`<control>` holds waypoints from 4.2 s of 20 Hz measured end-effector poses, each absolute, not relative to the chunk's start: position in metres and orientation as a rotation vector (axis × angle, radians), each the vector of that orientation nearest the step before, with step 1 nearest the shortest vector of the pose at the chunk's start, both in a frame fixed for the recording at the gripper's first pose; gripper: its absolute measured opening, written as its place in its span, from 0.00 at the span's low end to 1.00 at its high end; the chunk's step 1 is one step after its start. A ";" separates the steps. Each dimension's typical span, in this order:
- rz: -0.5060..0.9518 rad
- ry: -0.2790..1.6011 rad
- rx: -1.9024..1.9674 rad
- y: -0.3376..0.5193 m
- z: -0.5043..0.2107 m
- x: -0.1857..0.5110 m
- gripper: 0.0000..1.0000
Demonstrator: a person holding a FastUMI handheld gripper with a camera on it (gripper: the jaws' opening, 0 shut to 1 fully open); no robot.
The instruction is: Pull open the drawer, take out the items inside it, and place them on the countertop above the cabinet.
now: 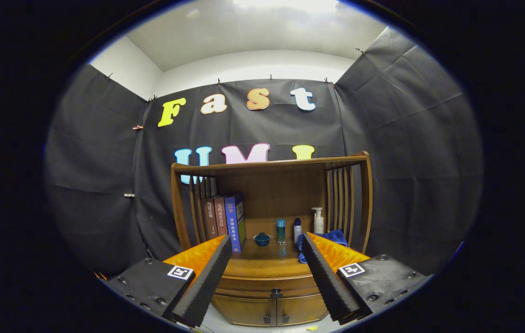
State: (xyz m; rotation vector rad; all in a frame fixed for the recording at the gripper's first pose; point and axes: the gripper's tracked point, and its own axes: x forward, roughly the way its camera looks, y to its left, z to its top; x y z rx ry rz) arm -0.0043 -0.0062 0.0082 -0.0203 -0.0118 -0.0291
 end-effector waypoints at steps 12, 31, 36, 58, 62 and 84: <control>-0.012 0.062 0.009 -0.011 -0.043 0.015 0.98; -0.073 0.380 0.026 -0.053 -0.275 0.123 0.99; -0.090 0.460 0.037 -0.060 -0.325 0.133 0.93; -0.070 0.637 0.014 -0.062 -0.369 0.120 0.41; -0.071 0.653 0.006 -0.061 -0.365 0.099 0.41; -0.106 0.726 0.047 -0.056 -0.353 -0.051 0.41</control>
